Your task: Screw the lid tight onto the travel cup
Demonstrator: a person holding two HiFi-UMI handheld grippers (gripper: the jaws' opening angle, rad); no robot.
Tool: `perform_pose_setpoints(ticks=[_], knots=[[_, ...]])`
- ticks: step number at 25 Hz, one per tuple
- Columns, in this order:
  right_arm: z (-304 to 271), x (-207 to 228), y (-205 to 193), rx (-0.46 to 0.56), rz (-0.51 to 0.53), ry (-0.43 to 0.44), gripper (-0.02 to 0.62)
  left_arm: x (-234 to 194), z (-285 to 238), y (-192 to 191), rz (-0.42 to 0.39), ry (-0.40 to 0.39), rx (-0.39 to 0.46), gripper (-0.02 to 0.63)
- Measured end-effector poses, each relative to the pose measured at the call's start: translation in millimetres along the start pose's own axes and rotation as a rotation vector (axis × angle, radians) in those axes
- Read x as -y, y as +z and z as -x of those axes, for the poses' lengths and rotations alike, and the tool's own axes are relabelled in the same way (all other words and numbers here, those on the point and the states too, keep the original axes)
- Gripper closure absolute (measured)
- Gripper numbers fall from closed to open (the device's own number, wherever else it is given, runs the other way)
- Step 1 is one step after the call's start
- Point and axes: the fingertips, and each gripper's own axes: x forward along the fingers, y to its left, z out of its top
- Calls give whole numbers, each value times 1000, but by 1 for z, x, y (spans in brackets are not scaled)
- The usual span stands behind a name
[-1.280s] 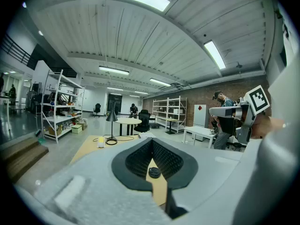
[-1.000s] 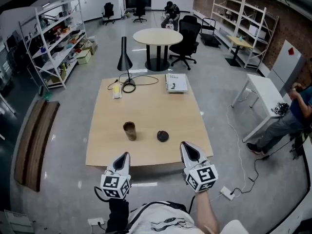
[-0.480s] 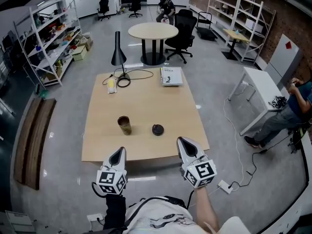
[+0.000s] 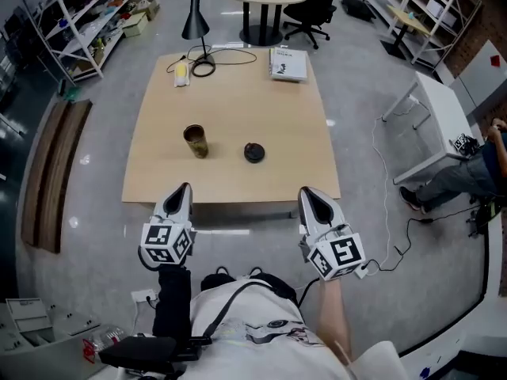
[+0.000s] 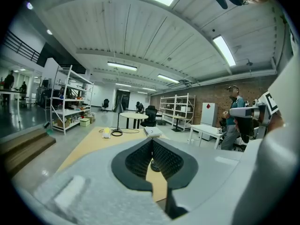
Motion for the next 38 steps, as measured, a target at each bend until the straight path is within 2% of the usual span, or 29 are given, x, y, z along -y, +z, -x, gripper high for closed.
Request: perform_pose_setpoints(ticks=[6,11,13,15,17,19,20,21,22,24,26,32,36,38], knots=[[-6,2,-27,-22,-63,71,598,-9,-13,-39,-5,31,-53,607],[-39,8,-39,-48,-102,101,598,-43,-43,-85,16,53,-138,592],[-59,11,-45,-75,-96,107,598,-60,-64,-106,26,30,-183,532],[-83,14,-49,-101,-86,105,598,-79,-91,-129,31,-4,-230,422],[-110,22,-54,-127,-88,97,598,-98,-119,-152,19,-21,-275,342],[-137,29,-56,-155,-100,91,598,-116,-150,-174,0,-39,-313,238],[-152,31,-56,-171,-98,93,598,-123,-165,-185,-5,-54,-330,147],[-167,32,-56,-187,-89,98,598,-129,-180,-195,-3,-70,-349,115],[-181,33,-56,-204,-78,104,598,-135,-194,-206,1,-86,-369,54],[-206,34,-58,-232,-74,104,598,-141,-217,-224,-8,-117,-401,44],[-226,37,-64,-261,-85,89,598,-147,-238,-234,-55,-138,-408,44],[-256,43,-95,-397,-91,65,598,-137,-278,-242,-151,-210,-361,44],[-273,51,-110,-439,-120,52,598,-143,-293,-233,-161,-206,-318,44],[-276,54,-122,-469,-127,45,598,-138,-298,-231,-184,-237,-313,46]])
